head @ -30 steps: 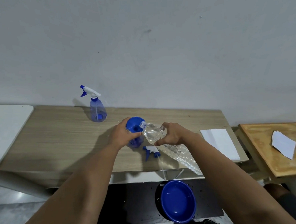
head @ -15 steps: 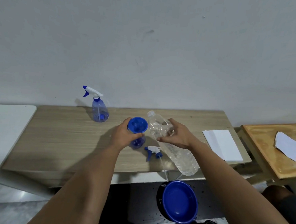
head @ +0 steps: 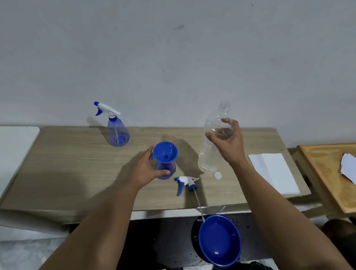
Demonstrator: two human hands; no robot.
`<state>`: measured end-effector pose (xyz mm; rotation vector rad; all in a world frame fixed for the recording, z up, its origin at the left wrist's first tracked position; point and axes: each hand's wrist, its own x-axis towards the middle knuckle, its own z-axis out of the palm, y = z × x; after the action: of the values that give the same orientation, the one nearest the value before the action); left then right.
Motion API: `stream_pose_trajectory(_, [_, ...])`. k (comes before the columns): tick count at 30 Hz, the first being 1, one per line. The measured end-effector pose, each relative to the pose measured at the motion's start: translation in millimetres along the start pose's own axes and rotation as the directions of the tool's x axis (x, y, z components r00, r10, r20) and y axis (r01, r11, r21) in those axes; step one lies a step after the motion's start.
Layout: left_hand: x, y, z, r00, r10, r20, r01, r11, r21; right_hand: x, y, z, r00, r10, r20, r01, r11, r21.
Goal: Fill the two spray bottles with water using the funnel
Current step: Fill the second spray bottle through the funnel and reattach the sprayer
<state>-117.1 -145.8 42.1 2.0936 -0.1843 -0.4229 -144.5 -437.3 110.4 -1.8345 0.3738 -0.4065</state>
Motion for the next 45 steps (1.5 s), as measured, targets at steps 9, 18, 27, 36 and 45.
stream_pose_trajectory(9, [26.9,-17.3,23.4,0.986,-0.165,0.023,0.163,0.984,0.071,39.8,34.4,51.2,0.986,0.04,-0.161,-0.037,0.999,0.023])
stream_pose_trajectory(18, [40.8,-26.1,31.7,0.98,-0.193,0.048,0.189,0.979,0.074,42.6,42.1,65.6,0.993,0.069,-0.094,-0.077,0.994,-0.081])
stream_pose_trajectory(27, [40.7,-27.8,31.3,0.979,-0.187,0.079,0.186,0.982,0.023,-3.4,68.6,65.3,0.971,0.197,-0.134,-0.208,0.975,-0.077])
stream_pose_trajectory(36, [39.5,-43.3,30.4,0.985,-0.151,0.085,0.14,0.983,0.122,-65.3,27.5,89.1,0.961,-0.217,0.169,0.241,0.961,-0.133])
stream_pose_trajectory(45, [32.9,-40.5,23.4,0.997,-0.028,0.069,0.011,0.971,0.24,-21.6,-49.8,140.2,0.678,0.258,0.688,0.582,0.382,-0.718])
